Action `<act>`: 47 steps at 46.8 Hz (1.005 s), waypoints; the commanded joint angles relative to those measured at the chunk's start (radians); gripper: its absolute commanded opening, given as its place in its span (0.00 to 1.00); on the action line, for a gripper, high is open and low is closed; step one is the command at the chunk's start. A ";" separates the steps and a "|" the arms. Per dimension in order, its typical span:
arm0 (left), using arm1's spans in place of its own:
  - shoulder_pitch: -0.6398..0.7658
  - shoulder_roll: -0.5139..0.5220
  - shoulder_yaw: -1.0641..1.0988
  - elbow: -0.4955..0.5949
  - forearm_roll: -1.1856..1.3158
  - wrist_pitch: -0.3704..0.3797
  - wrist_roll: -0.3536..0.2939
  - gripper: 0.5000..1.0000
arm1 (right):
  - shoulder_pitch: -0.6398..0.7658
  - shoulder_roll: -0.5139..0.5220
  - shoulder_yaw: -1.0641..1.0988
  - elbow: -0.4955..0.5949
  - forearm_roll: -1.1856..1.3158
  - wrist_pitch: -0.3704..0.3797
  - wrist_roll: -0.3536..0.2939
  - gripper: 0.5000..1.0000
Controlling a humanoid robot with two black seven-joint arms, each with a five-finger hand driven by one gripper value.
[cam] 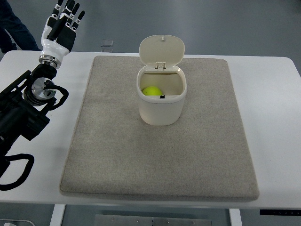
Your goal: Put tennis ball into box with left hand
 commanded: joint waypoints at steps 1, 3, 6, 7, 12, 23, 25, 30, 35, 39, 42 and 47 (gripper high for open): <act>0.000 -0.016 0.000 0.010 0.000 -0.001 0.000 0.85 | -0.001 0.000 0.000 0.000 0.000 0.000 -0.001 0.88; 0.000 -0.025 0.000 0.011 -0.002 0.001 0.000 0.85 | -0.001 0.000 0.000 0.001 0.000 0.000 -0.001 0.88; 0.000 -0.037 0.000 0.016 -0.002 0.001 0.000 0.85 | -0.001 0.000 0.000 0.000 0.000 0.000 -0.001 0.88; 0.000 -0.039 0.000 0.019 0.000 0.001 0.000 0.85 | -0.001 0.000 0.000 0.000 0.000 0.000 0.001 0.88; 0.000 -0.049 0.001 0.036 0.000 -0.002 0.000 0.85 | -0.001 0.000 0.000 0.000 0.000 0.000 -0.001 0.88; 0.006 -0.049 0.003 0.056 0.000 -0.013 -0.003 0.85 | -0.001 0.000 0.000 0.000 0.000 0.000 0.001 0.88; 0.008 -0.049 0.003 0.056 0.001 -0.018 -0.003 0.85 | -0.001 0.000 0.000 0.000 0.000 0.000 -0.001 0.88; 0.009 -0.049 0.003 0.056 0.007 -0.022 -0.004 0.85 | 0.001 0.000 0.000 0.000 -0.001 0.000 0.001 0.88; 0.011 -0.048 0.003 0.056 0.007 -0.022 -0.004 0.86 | -0.001 0.000 0.000 0.000 0.000 0.000 0.001 0.88; 0.014 -0.049 0.003 0.056 0.007 -0.022 -0.004 0.86 | -0.001 0.000 0.000 0.000 0.000 0.000 0.001 0.88; 0.014 -0.049 0.003 0.056 0.007 -0.024 -0.004 0.86 | -0.001 0.000 0.000 0.000 0.000 0.000 0.001 0.88; 0.014 -0.049 0.003 0.054 0.007 -0.022 -0.004 0.86 | -0.001 0.000 0.000 0.000 0.000 0.000 -0.001 0.88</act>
